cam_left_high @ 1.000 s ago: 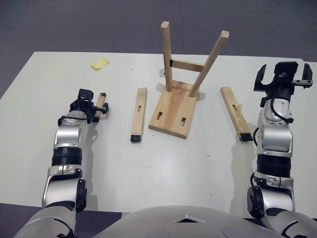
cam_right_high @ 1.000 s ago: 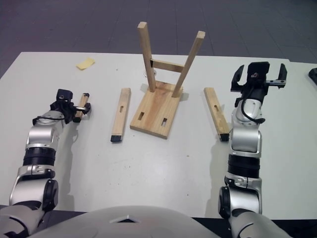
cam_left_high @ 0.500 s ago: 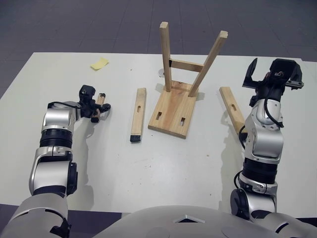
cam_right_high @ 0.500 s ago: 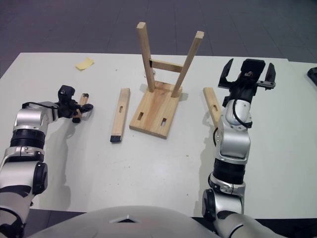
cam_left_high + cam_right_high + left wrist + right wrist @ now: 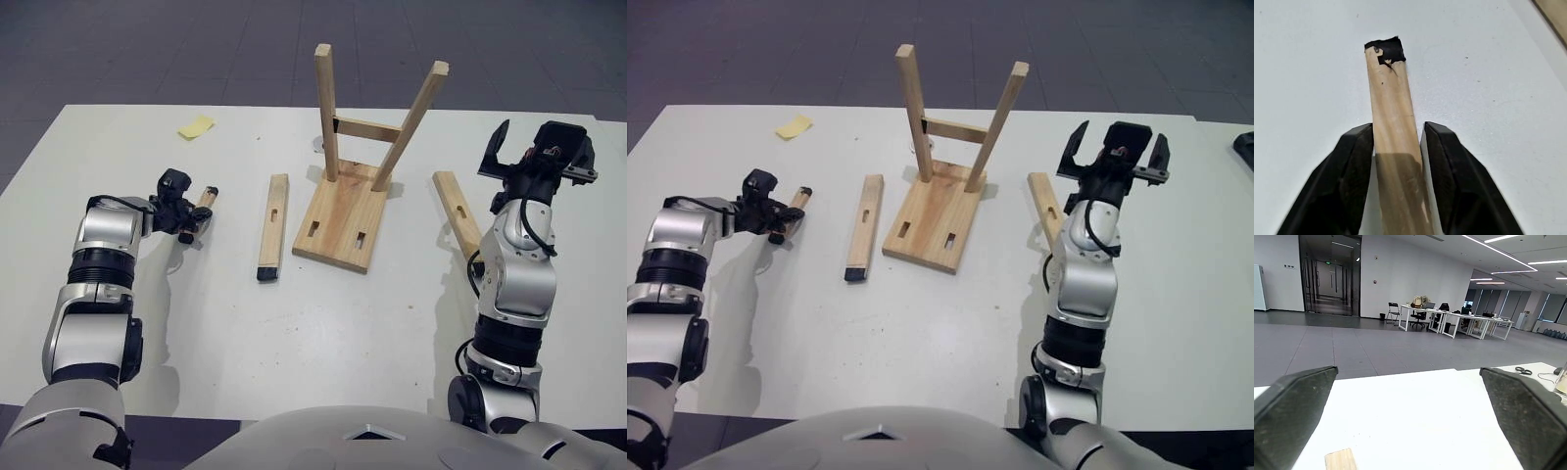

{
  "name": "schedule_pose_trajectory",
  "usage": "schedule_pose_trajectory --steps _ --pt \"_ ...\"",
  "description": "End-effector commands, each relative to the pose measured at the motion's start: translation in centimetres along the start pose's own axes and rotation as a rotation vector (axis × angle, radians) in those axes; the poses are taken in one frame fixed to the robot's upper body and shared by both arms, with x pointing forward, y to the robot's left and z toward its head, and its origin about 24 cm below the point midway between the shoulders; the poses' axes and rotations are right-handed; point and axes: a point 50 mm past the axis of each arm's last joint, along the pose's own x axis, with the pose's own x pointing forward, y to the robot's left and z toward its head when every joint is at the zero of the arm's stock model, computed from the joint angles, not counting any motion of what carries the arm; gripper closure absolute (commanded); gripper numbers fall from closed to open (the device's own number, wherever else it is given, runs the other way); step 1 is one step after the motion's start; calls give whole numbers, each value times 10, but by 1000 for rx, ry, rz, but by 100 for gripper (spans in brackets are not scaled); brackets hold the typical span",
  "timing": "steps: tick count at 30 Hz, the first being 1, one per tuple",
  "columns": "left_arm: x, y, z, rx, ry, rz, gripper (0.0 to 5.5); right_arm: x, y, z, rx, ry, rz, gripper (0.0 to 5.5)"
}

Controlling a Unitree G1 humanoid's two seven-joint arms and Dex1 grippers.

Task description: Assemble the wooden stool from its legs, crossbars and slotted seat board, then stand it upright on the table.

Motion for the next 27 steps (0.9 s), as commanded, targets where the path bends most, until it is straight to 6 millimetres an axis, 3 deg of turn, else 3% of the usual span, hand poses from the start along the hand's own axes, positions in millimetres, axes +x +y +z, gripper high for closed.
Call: schedule_pose_trajectory --steps 1,4,5,8,10,14,16,20,24,27 --pt "8 2 -58 -55 213 31 421 -2 -1 -1 12 13 -12 10" --pt "10 3 -57 -84 167 72 423 -3 -3 -1 11 18 -13 10" --pt "10 2 -49 -151 113 77 423 -3 -4 -2 38 29 -14 10" --pt "-4 -4 7 -237 -192 93 423 3 -11 -5 601 177 -15 10" --pt "-26 -12 49 -233 -435 91 423 5 -22 7 801 104 25 10" --pt "-84 -52 123 -114 -931 -6 423 -1 -22 56 1151 -105 352 10" --pt "-94 -68 146 -89 -1017 -31 423 -8 -21 79 1167 -204 507 10" --pt "-121 -117 180 175 -1205 -145 423 -15 -24 119 1363 -349 773 10" --pt "-131 -154 190 436 -1275 -230 423 -28 -12 157 1286 -448 1026 10" --pt "-132 -178 191 563 -1309 -290 423 -31 6 167 1201 -416 1143 10"
